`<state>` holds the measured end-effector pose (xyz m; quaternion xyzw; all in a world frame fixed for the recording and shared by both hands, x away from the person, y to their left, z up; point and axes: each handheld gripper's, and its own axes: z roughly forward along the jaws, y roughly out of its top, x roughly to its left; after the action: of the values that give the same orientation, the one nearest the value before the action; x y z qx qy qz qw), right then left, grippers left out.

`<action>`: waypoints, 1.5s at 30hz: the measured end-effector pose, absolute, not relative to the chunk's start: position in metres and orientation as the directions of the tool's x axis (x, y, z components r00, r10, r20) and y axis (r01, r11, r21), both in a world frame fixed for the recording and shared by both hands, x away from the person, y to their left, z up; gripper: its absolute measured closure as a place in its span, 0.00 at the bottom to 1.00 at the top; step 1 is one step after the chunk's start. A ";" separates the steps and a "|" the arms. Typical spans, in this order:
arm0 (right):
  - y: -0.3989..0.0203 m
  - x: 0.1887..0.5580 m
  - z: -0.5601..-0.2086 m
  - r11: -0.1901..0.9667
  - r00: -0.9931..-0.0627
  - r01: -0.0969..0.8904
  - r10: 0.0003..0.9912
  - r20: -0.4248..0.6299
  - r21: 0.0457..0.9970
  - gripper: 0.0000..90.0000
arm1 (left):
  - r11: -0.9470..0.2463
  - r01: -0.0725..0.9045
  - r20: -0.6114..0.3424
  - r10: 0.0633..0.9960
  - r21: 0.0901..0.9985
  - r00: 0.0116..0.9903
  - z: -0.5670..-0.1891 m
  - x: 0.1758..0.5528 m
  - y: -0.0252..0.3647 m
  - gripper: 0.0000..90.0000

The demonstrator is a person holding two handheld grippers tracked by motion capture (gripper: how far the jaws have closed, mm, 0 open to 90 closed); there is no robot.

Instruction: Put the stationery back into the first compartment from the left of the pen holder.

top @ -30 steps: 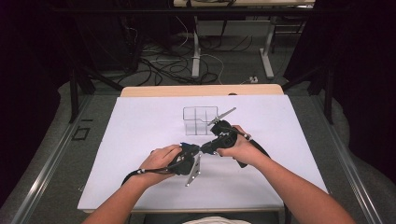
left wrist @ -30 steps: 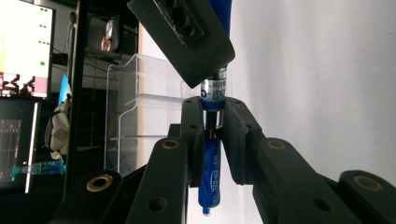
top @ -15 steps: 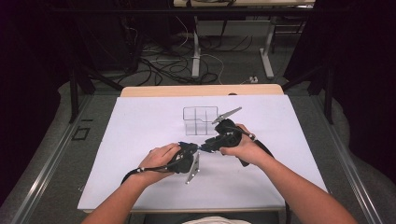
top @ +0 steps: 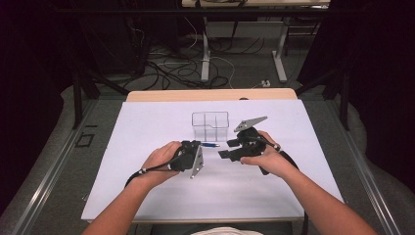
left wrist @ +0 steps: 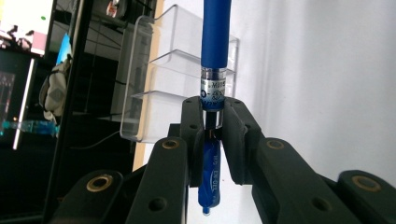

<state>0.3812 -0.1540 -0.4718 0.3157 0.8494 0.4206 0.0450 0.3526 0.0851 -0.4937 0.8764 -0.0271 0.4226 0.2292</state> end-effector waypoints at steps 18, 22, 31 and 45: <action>-0.170 0.377 -0.486 0.389 -0.756 0.486 0.637 0.152 0.782 0.19 | -0.718 -0.086 0.547 0.441 0.691 0.712 -0.447 0.389 0.096 0.88; -0.175 0.376 -0.487 0.381 -0.739 0.474 0.662 0.123 0.794 0.17 | -0.631 -0.034 0.449 0.512 0.775 0.732 -0.438 0.401 0.099 0.88; -0.190 0.374 -0.492 0.344 -0.681 0.431 0.730 0.051 0.834 0.00 | -0.424 0.105 0.216 0.641 0.900 0.736 -0.429 0.425 0.102 0.88; -0.209 0.378 -0.501 0.270 -0.615 0.441 0.786 0.069 0.856 0.00 | -0.223 0.242 0.007 0.750 0.944 0.661 -0.439 0.456 0.099 0.88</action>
<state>0.3777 -0.2087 -0.5014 0.3963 0.7741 0.4562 0.1889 0.4564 0.0988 -0.4389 0.7440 0.3335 0.2410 0.5265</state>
